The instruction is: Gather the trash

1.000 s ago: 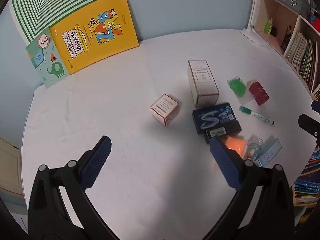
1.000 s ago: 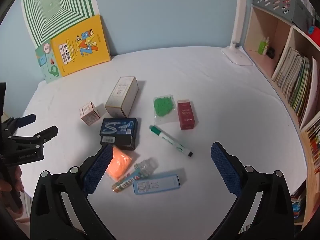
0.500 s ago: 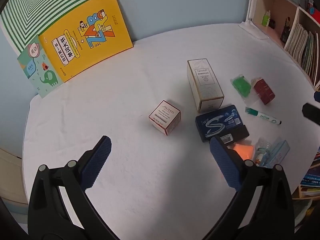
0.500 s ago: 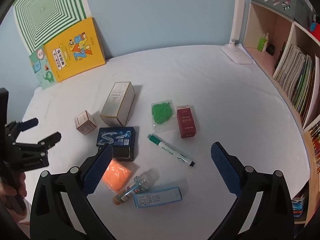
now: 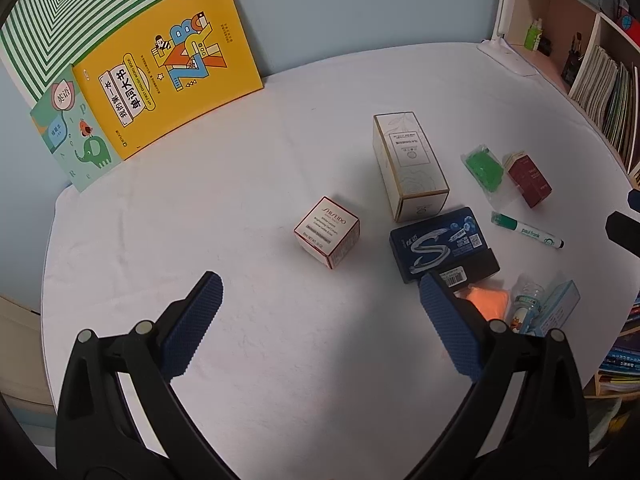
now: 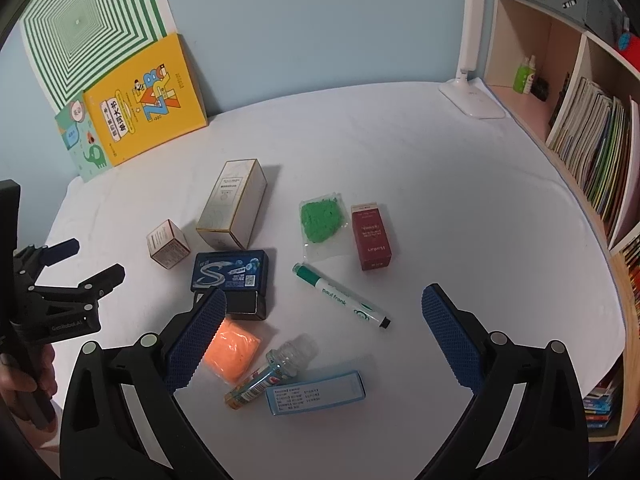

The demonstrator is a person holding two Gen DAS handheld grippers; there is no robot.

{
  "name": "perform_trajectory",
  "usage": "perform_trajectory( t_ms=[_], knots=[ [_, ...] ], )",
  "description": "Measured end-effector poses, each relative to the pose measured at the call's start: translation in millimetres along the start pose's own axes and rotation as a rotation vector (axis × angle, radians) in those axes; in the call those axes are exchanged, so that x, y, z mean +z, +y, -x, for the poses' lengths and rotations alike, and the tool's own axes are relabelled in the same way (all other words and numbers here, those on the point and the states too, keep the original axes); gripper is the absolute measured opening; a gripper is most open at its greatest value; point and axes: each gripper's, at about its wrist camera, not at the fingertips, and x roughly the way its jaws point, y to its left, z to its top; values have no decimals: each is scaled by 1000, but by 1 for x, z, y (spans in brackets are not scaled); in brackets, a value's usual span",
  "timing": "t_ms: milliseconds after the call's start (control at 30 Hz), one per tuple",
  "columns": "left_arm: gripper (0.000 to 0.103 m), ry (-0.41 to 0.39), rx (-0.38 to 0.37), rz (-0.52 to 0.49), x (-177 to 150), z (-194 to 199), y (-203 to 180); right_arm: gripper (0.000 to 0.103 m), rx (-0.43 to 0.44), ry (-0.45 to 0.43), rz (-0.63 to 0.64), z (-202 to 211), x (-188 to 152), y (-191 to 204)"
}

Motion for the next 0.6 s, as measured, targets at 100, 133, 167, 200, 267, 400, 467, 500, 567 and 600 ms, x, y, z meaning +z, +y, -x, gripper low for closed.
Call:
perform_trajectory(
  t_ms=[100, 133, 167, 200, 267, 400, 467, 500, 567, 600],
  knots=[
    [97, 3, 0, -9, -2, -1, -1, 97, -1, 5, 1, -1, -2, 0],
    [97, 3, 1, -11, -3, -1, 0, 97, -1, 6, 1, -1, -1, 1],
    [97, 4, 2, -12, -3, -1, 0, 97, -2, 7, 2, 0, -2, 1],
    [97, 5, -1, -13, -3, -1, 0, 97, -4, 7, 1, -1, -2, 1],
    [97, 5, 0, -13, -4, -1, 0, 97, -4, 7, -1, 0, -2, 1],
    [97, 1, -9, -21, -5, 0, 0, 97, -14, 11, 4, 0, -3, 2],
    [97, 1, -5, -26, -6, 0, 0, 97, -15, 12, 7, 0, -3, 3],
    [97, 1, -4, -26, -6, 0, 0, 97, -15, 12, 8, 0, -3, 3],
    [97, 1, -6, -23, -6, 0, 0, 97, -16, 12, 9, 1, -3, 4],
    [97, 1, -8, -23, -6, 0, 1, 97, -18, 12, 9, 1, -3, 4]
  ],
)
